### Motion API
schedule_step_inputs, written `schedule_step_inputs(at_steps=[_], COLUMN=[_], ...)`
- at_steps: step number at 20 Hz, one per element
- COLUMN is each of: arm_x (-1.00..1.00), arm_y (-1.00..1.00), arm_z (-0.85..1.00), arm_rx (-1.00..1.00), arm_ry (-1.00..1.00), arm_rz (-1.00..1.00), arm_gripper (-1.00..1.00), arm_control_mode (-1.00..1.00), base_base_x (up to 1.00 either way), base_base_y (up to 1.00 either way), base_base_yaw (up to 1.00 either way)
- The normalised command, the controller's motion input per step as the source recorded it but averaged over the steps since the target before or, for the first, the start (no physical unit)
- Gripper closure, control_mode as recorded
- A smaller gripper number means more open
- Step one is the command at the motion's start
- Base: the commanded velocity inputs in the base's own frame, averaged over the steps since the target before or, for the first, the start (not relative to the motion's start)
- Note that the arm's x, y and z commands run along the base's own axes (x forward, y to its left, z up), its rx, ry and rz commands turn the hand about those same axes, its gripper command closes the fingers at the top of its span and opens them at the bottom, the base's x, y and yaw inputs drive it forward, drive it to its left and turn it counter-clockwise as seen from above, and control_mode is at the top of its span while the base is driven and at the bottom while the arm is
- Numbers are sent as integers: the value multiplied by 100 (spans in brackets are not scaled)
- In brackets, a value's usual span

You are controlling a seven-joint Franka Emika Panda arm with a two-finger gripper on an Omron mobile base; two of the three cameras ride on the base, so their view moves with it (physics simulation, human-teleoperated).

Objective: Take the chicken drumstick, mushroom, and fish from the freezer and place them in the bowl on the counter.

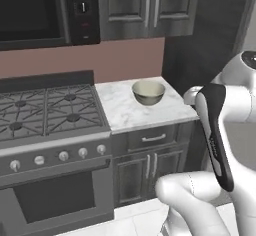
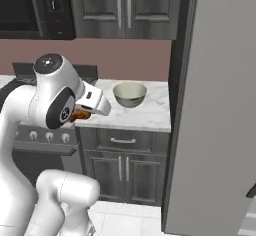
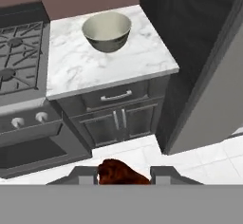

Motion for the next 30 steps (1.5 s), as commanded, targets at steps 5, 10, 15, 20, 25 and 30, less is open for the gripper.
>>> schedule_step_inputs(at_steps=[5, 10, 15, 20, 25, 30], arm_x=[0, 60, 100, 100, 100, 93], arm_y=[0, -8, -8, 0, 0, 0], arm_z=[0, -21, -44, -68, -64, -35], arm_rx=[0, -1, -2, 0, 0, -1], arm_ry=[0, 6, 9, 4, -1, -7], arm_rz=[0, -4, -3, 0, 0, 0], arm_gripper=[100, 100, 100, 100, 100, 100], arm_control_mode=[100, -100, -100, -100, -100, -100], base_base_x=[100, 40, 0, 0, 0, 0], base_base_y=[58, 3, 0, 0, 0, 0], base_base_yaw=[-34, -10, 0, 0, 0, 0])
